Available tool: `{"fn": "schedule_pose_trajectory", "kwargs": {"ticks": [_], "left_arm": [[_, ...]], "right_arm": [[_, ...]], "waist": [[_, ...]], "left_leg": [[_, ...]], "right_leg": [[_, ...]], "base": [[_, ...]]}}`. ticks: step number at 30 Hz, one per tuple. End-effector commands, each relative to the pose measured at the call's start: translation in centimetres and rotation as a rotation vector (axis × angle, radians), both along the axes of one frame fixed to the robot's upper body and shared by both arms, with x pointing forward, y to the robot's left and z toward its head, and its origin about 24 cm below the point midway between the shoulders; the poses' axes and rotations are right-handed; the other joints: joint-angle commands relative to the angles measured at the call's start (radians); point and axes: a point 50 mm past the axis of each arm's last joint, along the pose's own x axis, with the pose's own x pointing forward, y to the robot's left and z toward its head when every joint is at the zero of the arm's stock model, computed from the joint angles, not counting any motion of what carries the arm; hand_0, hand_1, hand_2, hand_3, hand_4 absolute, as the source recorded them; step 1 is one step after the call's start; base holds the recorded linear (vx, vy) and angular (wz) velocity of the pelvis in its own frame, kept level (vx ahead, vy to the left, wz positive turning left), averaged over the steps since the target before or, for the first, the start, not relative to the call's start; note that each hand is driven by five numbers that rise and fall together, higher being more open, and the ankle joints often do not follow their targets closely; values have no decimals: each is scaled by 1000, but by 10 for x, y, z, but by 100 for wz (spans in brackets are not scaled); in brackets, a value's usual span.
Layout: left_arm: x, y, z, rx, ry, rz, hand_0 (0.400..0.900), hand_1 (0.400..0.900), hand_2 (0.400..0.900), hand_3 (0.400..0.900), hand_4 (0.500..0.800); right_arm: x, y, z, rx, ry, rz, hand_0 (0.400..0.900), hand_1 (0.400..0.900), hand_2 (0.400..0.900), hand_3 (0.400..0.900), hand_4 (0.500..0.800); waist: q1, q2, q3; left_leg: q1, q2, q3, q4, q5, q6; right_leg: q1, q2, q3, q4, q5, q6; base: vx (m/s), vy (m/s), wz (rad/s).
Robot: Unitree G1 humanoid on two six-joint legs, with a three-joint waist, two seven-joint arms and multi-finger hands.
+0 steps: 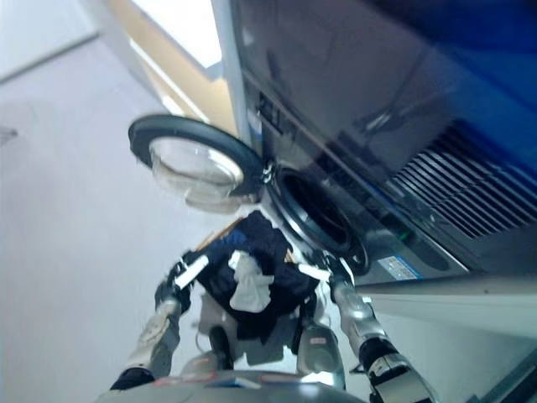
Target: Put the clothes in the basket into the washing machine.
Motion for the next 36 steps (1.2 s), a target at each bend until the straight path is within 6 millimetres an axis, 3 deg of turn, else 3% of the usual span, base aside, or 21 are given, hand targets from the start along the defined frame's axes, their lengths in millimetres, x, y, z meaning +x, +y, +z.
{"fn": "schedule_pose_trajectory", "kwargs": {"ticks": [1, 5, 10, 15, 19, 23, 28, 32, 33, 34, 36], "left_arm": [[23, 14, 55, 52, -270, 49, 900, 900, 900, 900, 800], [49, 5, 117, 114, -527, 29, 900, 900, 900, 900, 800], [69, -6, 190, 172, -812, 64, 900, 900, 900, 900, 800], [70, -21, 250, 221, -1066, 86, 900, 900, 900, 900, 800], [63, -33, 283, 192, -1220, 103, 900, 900, 900, 900, 800], [53, -44, 296, 135, -1299, 80, 900, 900, 900, 900, 800], [54, -45, 293, 96, -1280, 74, 900, 900, 900, 900, 800], [53, -45, 286, 92, -1252, 50, 900, 900, 900, 900, 800], [54, -43, 284, 84, -1241, 55, 900, 900, 900, 900, 800], [55, -42, 280, 79, -1222, 57, 900, 900, 900, 900, 800], [56, -39, 274, 64, -1194, 71, 900, 900, 900, 900, 800]], "right_arm": [[50, 39, 65, 12, -281, 164, 900, 900, 900, 900, 800], [88, 61, 129, -110, -490, 267, 900, 900, 900, 900, 800], [120, 57, 213, -407, -766, 267, 900, 900, 900, 900, 800], [136, 47, 261, -644, -902, 165, 900, 900, 900, 900, 800], [145, 41, 254, -779, -847, 98, 900, 900, 900, 900, 800], [146, 38, 230, -794, -745, 79, 900, 900, 900, 900, 800], [143, 37, 202, -852, -625, 127, 900, 900, 900, 900, 800], [137, 49, 179, -850, -563, 221, 900, 900, 900, 900, 800], [136, 51, 177, -833, -559, 226, 610, 610, 610, 610, 626], [134, 51, 173, -816, -554, 222, 410, 410, 410, 410, 506], [133, 49, 169, -775, -544, 198, 400, 400, 400, 400, 500]], "waist": [[25, -29, 64], [73, -28, 122], [119, -23, 175], [166, -6, 214], [200, 16, 239], [224, 59, 245], [239, 99, 245], [245, 133, 245], [246, 135, 245], [244, 138, 245], [238, 131, 237]], "left_leg": [[-133, -50, -21, 90, -17, 97], [-374, -46, -64, 253, -79, 104], [-653, -75, -101, 403, -103, 119], [-888, -106, -143, 523, -117, 129], [-1030, -125, -158, 608, -128, 138], [-1137, -145, -175, 696, -148, 165], [-1223, -165, -178, 760, -153, 177], [-1231, -168, -193, 786, -154, 183], [-1231, -167, -195, 791, -153, 184], [-1230, -166, -195, 795, -151, 183], [-1231, -163, -192, 797, -151, 184]], "right_leg": [[-171, -40, -42, 95, -45, 54], [-384, -78, -52, 251, -87, 63], [-620, -110, -88, 398, -116, 53], [-846, -153, -129, 554, -157, 47], [-987, -195, -128, 667, -196, 29], [-1117, -240, -103, 801, -252, -2], [-1229, -277, -56, 918, -299, -24], [-1229, -285, -70, 945, -310, -30], [-1229, -286, -70, 947, -310, -32], [-1229, -287, -71, 949, -307, -32], [-1229, -287, -66, 945, -302, -34]], "base": [[-267, -38, 31], [-223, -45, 29], [-207, -55, 34], [-97, -40, 31], [-59, -12, 14], [-38, 34, 10], [-17, 35, 12], [17, 21, 4], [0, 0, 0], [0, 0, 0], [0, 0, 0]]}}
